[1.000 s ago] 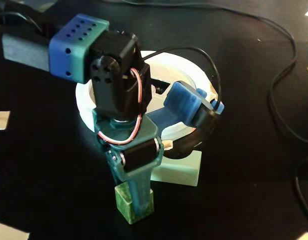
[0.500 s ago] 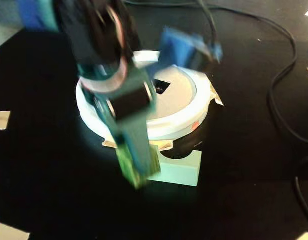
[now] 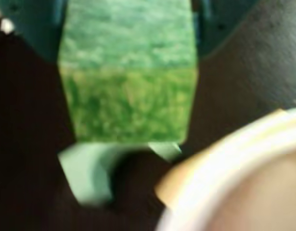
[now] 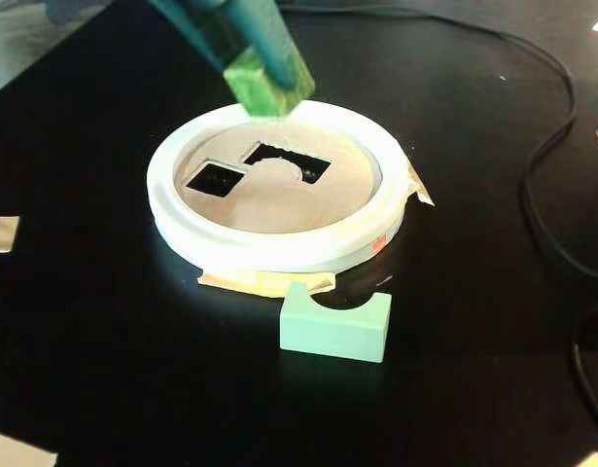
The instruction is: Pick up the square block and drop it in corresponding square shaped hole
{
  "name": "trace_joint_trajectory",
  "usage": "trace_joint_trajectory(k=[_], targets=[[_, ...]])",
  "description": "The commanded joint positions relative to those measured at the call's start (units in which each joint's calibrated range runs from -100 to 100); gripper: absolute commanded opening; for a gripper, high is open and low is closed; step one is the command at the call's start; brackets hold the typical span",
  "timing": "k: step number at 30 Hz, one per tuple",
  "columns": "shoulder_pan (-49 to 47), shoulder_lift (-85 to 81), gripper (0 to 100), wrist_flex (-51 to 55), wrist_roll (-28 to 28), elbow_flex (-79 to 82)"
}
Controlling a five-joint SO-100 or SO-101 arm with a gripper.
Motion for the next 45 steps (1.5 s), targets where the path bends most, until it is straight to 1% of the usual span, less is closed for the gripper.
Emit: trace_joint_trajectory(k=[1, 4, 5, 10, 14, 15, 19, 20, 26, 34, 40, 43, 45], targets=[[-7.04, -5.33, 22, 0.39, -0.59, -0.62], [-8.78, -5.6, 21, 0.39, -2.69, 4.57], [-10.66, -5.78, 21, 0.39, -3.66, 8.22], [-17.27, -4.7, 21, 0.39, -4.74, 15.68], [-19.64, -4.7, 22, 0.39, -4.79, 22.61], [-20.64, -4.7, 22, -1.22, -4.79, 26.34], [-21.27, -4.61, 22, -10.95, -4.79, 32.62], [-21.27, -3.99, 22, -15.47, -4.69, 33.99], [-20.64, 1.3, 23, -26.61, -4.44, 34.08], [-21.27, 8.73, 23, -26.0, -4.59, 34.17], [-21.14, 9.18, 23, -25.3, -4.54, 34.45], [-20.64, 9.18, 23, -21.59, -4.54, 34.45], [-19.77, 8.91, 23, -16.77, -4.59, 34.45]])
